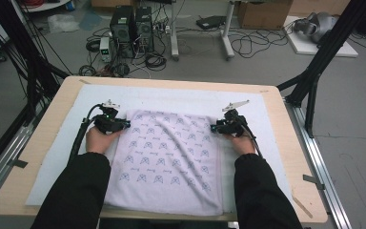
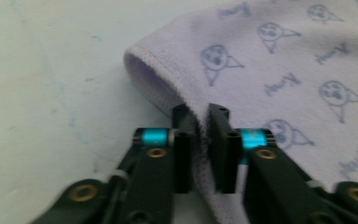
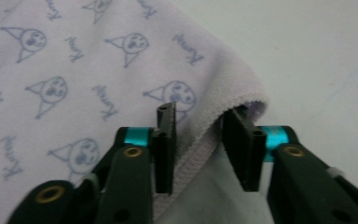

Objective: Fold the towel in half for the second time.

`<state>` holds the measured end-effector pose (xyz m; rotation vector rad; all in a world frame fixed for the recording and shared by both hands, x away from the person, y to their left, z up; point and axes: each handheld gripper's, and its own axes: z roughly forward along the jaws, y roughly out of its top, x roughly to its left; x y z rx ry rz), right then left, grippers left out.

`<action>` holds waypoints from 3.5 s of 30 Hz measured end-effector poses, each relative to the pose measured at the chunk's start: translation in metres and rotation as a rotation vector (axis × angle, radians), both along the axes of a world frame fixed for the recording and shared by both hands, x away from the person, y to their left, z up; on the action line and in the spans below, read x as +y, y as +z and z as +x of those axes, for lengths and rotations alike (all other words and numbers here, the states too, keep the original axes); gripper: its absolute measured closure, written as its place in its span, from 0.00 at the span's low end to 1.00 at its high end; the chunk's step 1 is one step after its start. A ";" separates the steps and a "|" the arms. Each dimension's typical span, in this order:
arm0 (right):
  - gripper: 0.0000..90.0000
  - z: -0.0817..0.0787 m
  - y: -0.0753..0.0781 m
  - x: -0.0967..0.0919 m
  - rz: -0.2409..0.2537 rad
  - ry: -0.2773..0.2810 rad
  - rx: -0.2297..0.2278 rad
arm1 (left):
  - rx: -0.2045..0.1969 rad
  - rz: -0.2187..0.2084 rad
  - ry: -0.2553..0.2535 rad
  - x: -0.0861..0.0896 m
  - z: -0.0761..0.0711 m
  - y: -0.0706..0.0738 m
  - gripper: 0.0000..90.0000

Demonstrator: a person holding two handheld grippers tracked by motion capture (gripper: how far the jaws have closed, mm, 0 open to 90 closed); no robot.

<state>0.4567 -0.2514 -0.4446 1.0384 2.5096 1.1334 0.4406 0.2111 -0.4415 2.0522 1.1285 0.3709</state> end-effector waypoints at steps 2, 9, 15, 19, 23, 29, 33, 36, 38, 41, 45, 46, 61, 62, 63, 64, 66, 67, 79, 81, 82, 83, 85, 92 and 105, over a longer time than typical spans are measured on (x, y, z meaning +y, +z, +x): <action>0.88 0.000 0.000 0.000 0.023 0.014 0.027 | 0.010 -0.015 0.003 0.001 0.000 0.000 0.93; 0.93 0.000 0.004 -0.001 0.055 0.005 0.051 | -0.003 -0.035 -0.001 0.004 -0.002 0.005 0.95; 0.93 -0.010 0.031 -0.004 0.097 0.028 -0.030 | -0.079 -0.086 -0.028 0.011 -0.014 0.028 0.95; 0.93 -0.022 0.051 -0.008 0.138 0.052 -0.051 | -0.138 -0.118 -0.060 0.014 -0.033 0.046 0.95; 0.93 -0.050 0.072 -0.007 0.172 0.107 -0.075 | -0.199 -0.129 -0.101 0.020 -0.065 0.054 0.95; 0.93 -0.096 0.069 -0.006 0.154 0.189 -0.040 | -0.207 -0.131 -0.183 0.033 -0.123 0.040 0.95; 0.92 -0.120 0.050 -0.011 0.131 0.208 0.015 | -0.122 -0.168 -0.213 0.040 -0.145 0.019 0.95; 0.79 -0.130 0.032 -0.016 0.136 0.218 0.057 | -0.082 -0.161 -0.221 0.041 -0.148 0.013 0.89; 0.59 -0.128 0.028 -0.020 0.155 0.191 0.081 | -0.067 -0.139 -0.210 0.042 -0.144 0.015 0.70; 0.43 -0.120 0.034 -0.023 0.158 0.153 0.051 | -0.056 -0.136 -0.194 0.041 -0.135 0.022 0.50; 0.35 -0.105 0.040 -0.019 0.174 0.145 0.054 | -0.051 -0.139 -0.205 0.035 -0.117 0.029 0.43; 0.34 -0.100 0.040 -0.017 0.178 0.146 0.059 | -0.048 -0.135 -0.202 0.032 -0.112 0.029 0.43; 0.94 -0.107 0.041 -0.003 0.217 0.284 0.078 | -0.086 -0.163 -0.304 0.028 -0.118 0.035 0.93; 0.94 -0.112 0.046 -0.004 0.223 0.286 0.067 | -0.112 -0.184 -0.297 0.030 -0.125 0.039 0.93; 0.94 -0.118 0.052 -0.004 0.225 0.294 0.040 | -0.128 -0.196 -0.296 0.032 -0.130 0.041 0.93; 0.94 -0.123 0.056 -0.005 0.235 0.303 0.021 | -0.138 -0.200 -0.297 0.034 -0.135 0.043 0.93; 0.94 -0.134 0.063 -0.005 0.244 0.317 0.000 | -0.154 -0.201 -0.306 0.038 -0.148 0.044 0.93; 0.94 -0.144 0.067 -0.005 0.246 0.328 -0.018 | -0.155 -0.199 -0.312 0.041 -0.153 0.043 0.93; 0.73 -0.186 0.045 -0.005 0.231 0.382 0.031 | -0.099 -0.179 -0.345 0.053 -0.197 0.033 0.59; 0.70 -0.182 0.042 -0.001 0.205 0.374 0.030 | -0.093 -0.177 -0.343 0.047 -0.191 0.034 0.56; 0.66 -0.179 0.040 0.001 0.185 0.367 0.030 | -0.091 -0.167 -0.341 0.045 -0.187 0.033 0.56; 0.64 -0.177 0.038 0.002 0.173 0.356 0.030 | -0.082 -0.163 -0.337 0.043 -0.182 0.032 0.54; 0.60 -0.170 0.032 0.003 0.178 0.348 0.056 | -0.062 -0.140 -0.324 0.037 -0.170 0.029 0.51; 0.80 -0.158 0.014 0.006 0.157 0.358 0.137 | 0.001 -0.145 -0.367 0.025 -0.150 0.015 0.77; 0.99 -0.178 0.033 -0.003 0.193 0.414 0.078 | -0.068 -0.164 -0.371 0.047 -0.192 0.031 0.97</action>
